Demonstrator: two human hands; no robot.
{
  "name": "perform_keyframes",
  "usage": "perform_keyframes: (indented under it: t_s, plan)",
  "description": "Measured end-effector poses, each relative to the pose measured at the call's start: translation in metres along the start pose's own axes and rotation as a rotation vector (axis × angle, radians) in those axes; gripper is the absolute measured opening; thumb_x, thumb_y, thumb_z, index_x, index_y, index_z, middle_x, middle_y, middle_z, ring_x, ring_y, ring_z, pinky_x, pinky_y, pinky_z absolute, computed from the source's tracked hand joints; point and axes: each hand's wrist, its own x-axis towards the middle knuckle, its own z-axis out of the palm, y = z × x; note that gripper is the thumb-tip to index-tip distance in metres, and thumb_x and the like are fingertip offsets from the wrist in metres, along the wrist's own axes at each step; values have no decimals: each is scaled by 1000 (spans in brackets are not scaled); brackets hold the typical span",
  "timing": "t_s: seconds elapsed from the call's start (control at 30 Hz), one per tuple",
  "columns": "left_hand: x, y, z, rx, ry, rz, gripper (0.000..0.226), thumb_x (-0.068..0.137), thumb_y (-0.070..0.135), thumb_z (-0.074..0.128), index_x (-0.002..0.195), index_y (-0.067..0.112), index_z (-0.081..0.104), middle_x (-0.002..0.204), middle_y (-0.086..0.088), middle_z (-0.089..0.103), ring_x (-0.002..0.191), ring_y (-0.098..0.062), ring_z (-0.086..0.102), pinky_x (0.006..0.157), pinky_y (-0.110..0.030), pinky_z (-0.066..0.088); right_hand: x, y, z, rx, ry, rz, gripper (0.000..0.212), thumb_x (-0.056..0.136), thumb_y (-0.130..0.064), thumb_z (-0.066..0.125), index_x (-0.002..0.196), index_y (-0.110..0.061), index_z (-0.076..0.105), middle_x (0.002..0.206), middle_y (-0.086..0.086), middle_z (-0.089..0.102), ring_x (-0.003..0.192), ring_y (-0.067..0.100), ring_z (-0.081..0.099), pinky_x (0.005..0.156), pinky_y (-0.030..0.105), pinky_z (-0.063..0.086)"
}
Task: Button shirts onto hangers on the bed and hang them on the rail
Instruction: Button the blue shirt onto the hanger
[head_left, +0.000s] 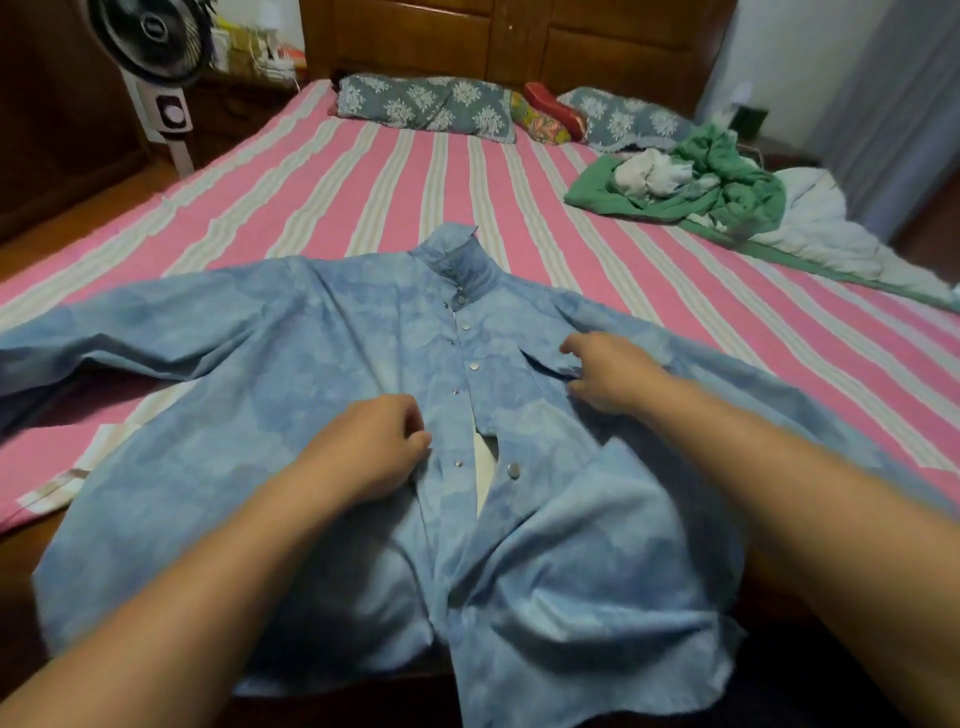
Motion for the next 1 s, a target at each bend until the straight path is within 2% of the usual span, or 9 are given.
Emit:
perform_keyframes:
  t_s: [0.13,0.23,0.37,0.43,0.53,0.7,0.83,0.93,1.0]
  plan:
    - [13,3,9,88,-35,10,15,95,41,57,98,26,59,108,-1,66,102,-27,61,82,-36,51,17,21,34,10,130,-33,10,91,-24,67,96,-17,72,96,3,72,94,28,66,71,33,46]
    - [27,1,7,85,-67,-23,15,94,42,55,92,27,56,106,-2,66,98,-28,61,82,-38,51,13,25,53,-21,268,-35,15,91,-19,64,91,-15,78,88,8,73,82,33,67,65,37,51]
    - [34,-1,11,108,-84,-29,18,95,43,55,88,27,53,105,-1,65,97,-28,60,79,-37,49,15,23,62,59,345,10,17,91,-26,63,91,-20,78,90,3,75,84,31,68,65,37,53]
    - [33,-1,11,107,-81,-29,17,95,44,54,90,28,54,104,0,65,96,-27,60,80,-37,50,22,22,64,169,335,80,17,93,-27,63,91,-20,78,90,3,75,86,30,66,67,36,49]
    - [30,-2,9,70,-85,-23,16,96,44,56,92,29,56,102,3,66,96,-24,61,83,-38,51,30,27,64,477,249,211,25,97,-28,63,74,-21,70,72,1,66,75,27,58,64,36,39]
    - [25,-8,2,-15,-93,20,16,97,42,61,93,26,61,92,10,64,92,-18,60,86,-37,51,28,40,55,673,155,226,14,91,-30,73,82,-19,76,79,0,73,78,20,65,72,36,50]
    - [20,-11,-1,-64,-99,35,14,97,40,61,97,27,64,90,13,63,88,-11,59,85,-35,50,26,38,58,484,176,90,10,90,-26,73,85,-18,76,79,-10,69,81,15,64,72,30,45]
    - [18,-13,1,-62,-96,45,11,97,41,61,96,30,63,89,14,62,86,-10,59,84,-35,50,26,29,62,255,266,7,14,92,-25,69,87,-15,76,83,-5,63,83,21,62,71,33,45]
    - [17,-14,2,-68,-97,50,11,96,41,61,95,30,63,89,14,62,86,-9,59,83,-35,50,26,29,62,218,219,-12,14,92,-21,66,90,-13,78,90,-2,65,83,23,61,73,33,48]
